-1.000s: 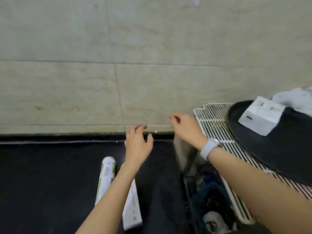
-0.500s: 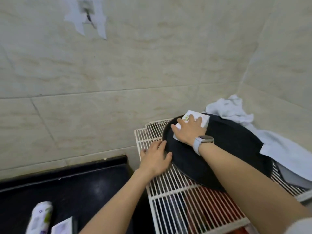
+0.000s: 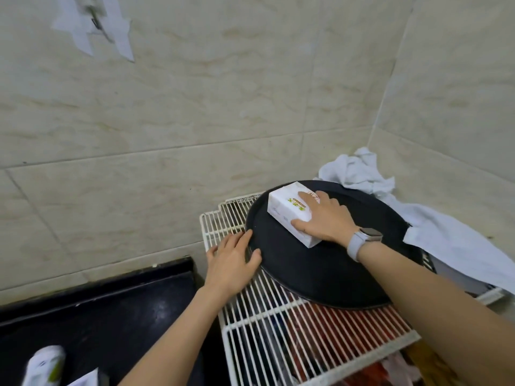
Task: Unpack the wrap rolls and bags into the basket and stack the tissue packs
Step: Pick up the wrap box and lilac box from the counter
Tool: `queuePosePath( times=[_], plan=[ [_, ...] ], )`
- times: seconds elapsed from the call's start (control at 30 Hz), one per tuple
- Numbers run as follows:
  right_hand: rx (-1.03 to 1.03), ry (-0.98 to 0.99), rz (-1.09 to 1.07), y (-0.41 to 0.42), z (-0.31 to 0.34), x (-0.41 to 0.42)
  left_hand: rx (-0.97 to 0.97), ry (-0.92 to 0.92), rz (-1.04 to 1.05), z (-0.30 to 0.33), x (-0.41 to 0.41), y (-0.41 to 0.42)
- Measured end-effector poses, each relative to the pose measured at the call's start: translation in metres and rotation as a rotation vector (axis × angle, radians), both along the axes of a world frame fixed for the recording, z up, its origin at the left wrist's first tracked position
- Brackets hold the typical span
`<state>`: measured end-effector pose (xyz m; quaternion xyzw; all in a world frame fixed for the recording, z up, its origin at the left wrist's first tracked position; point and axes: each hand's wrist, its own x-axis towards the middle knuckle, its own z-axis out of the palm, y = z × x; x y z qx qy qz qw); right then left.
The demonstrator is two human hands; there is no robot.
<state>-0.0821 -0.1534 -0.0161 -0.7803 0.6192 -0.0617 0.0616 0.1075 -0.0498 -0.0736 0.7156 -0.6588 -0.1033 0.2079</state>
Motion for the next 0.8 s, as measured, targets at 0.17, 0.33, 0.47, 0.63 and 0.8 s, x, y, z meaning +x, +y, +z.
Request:
queuePosePath(
  times=[0.17,0.33,0.47,0.63,0.8],
  plan=[
    [-0.028,-0.163,-0.068,0.011,0.012,0.024,0.041,-0.022,-0.031,0.011,0.004,0.001],
    [-0.058,-0.542,0.133,0.054,0.038,0.078,-0.136,0.044,0.052,0.030,0.043,0.031],
    [0.001,-0.573,0.309,0.101,0.045,0.155,-0.223,0.080,0.228,0.016,0.112,0.099],
    [0.180,-0.375,0.415,0.162,-0.003,0.267,-0.061,0.097,0.483,-0.035,0.207,0.200],
    [0.311,-0.031,0.252,0.212,-0.115,0.325,0.231,0.161,0.681,-0.105,0.280,0.290]
  ],
)
